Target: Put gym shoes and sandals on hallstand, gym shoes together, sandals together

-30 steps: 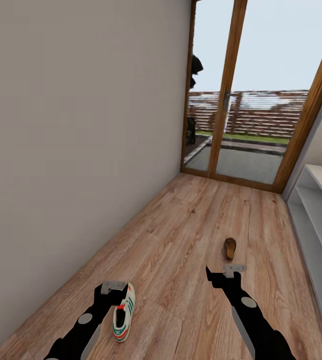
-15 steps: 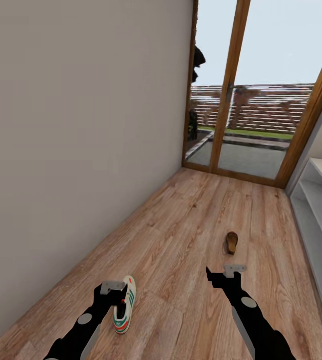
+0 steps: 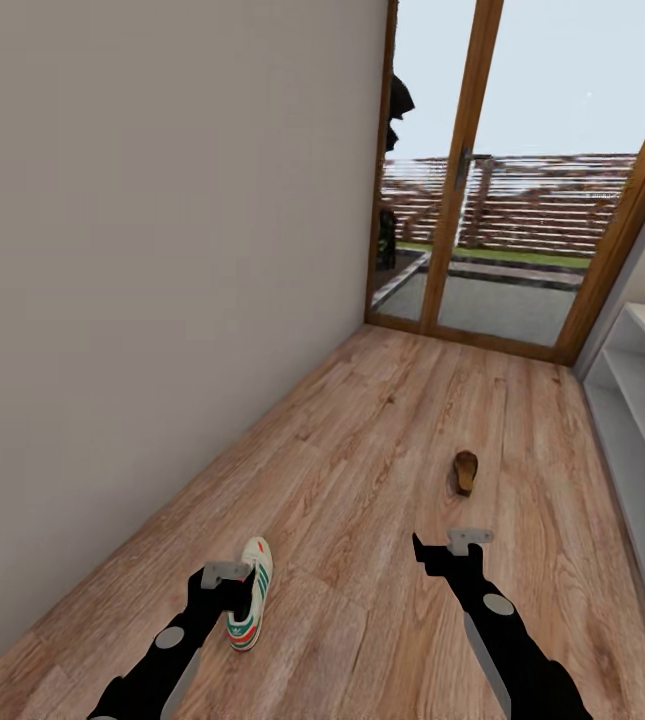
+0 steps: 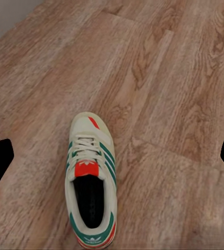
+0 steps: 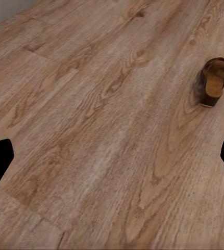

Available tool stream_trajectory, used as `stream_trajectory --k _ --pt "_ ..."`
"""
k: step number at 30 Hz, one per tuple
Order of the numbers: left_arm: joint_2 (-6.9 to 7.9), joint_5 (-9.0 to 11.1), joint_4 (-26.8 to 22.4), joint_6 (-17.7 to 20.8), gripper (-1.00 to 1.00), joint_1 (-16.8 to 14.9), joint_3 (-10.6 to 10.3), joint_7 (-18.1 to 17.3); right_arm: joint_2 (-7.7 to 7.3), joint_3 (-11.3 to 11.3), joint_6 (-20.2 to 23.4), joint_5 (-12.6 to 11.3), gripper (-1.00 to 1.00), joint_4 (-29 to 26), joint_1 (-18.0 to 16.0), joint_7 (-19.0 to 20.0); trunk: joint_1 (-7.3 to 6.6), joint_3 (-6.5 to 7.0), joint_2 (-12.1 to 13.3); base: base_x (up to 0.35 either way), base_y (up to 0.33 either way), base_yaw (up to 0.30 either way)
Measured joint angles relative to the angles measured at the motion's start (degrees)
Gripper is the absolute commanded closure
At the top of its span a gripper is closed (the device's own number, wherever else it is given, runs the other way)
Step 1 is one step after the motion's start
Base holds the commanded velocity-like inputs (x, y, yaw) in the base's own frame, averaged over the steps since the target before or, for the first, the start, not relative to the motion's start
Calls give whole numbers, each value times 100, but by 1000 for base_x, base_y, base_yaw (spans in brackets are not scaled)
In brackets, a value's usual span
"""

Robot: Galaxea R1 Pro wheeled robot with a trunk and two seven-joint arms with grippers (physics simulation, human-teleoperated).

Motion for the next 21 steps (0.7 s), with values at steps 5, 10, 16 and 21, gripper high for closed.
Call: stream_trajectory --k 5,10,16,21 --pt "0 0 0 1 -100 0 0 0 0 1 -2 0 -100 0 0 -1 110 -137 -201 0 0 1" --pt "0 0 0 2 -100 0 0 0 0 -2 -2 0 -100 0 0 -1 220 -273 -401 0 0 34" --pt "0 0 0 0 -100 0 0 0 0 -2 -4 0 -100 0 0 -1 352 -437 -642 0 0 66" --pt "0 0 0 0 -100 0 0 0 0 -3 -3 0 -100 0 0 -1 461 -573 -842 0 0 79"
